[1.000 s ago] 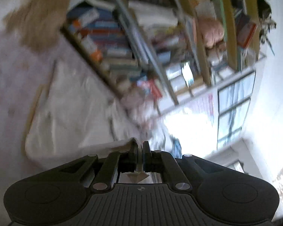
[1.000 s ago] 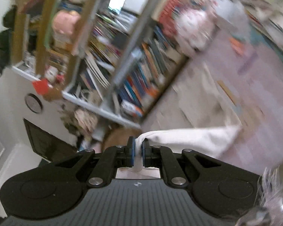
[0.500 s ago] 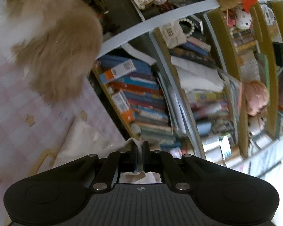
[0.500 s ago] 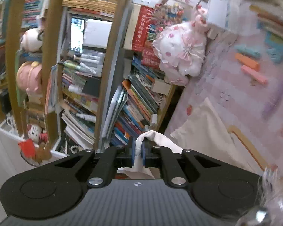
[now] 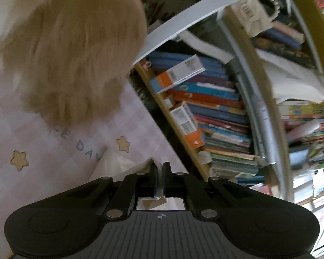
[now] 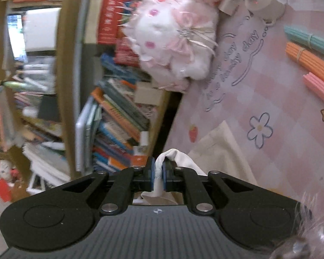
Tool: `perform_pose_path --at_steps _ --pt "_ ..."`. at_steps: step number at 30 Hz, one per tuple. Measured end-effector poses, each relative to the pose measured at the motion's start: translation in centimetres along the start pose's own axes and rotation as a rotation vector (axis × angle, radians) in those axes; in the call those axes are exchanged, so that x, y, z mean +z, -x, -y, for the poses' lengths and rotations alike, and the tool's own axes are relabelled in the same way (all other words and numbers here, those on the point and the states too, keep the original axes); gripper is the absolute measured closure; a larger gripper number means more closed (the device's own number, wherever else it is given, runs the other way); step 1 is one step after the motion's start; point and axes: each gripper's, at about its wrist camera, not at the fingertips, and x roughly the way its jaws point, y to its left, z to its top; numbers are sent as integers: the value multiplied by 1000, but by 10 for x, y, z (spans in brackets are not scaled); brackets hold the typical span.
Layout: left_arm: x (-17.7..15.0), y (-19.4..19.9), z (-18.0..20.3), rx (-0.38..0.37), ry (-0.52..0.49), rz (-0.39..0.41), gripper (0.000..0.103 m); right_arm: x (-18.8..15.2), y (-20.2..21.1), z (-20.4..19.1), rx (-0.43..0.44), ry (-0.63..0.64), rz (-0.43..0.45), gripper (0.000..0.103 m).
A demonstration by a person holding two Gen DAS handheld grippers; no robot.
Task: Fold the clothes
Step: 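Lift the hem with both grippers and carry it toward the collar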
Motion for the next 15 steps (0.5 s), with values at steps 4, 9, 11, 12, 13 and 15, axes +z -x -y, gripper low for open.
perform_pose_path --at_steps 4,9,11,12,13,15 --pt "11 -21 -13 16 22 -11 100 3 -16 6 -55 -9 19 96" --pt "15 -48 -29 67 32 -8 101 5 -31 19 -113 -50 86 96" --pt "15 -59 -33 80 21 -33 101 4 -39 24 -162 -59 106 96" --pt "15 -64 -36 88 19 -44 101 3 -43 27 -186 -61 114 96" --pt "15 -69 -39 99 21 -55 101 3 -46 31 -206 -67 119 96" --pt "15 -78 -47 121 25 -77 101 3 -49 39 -236 -86 125 96"
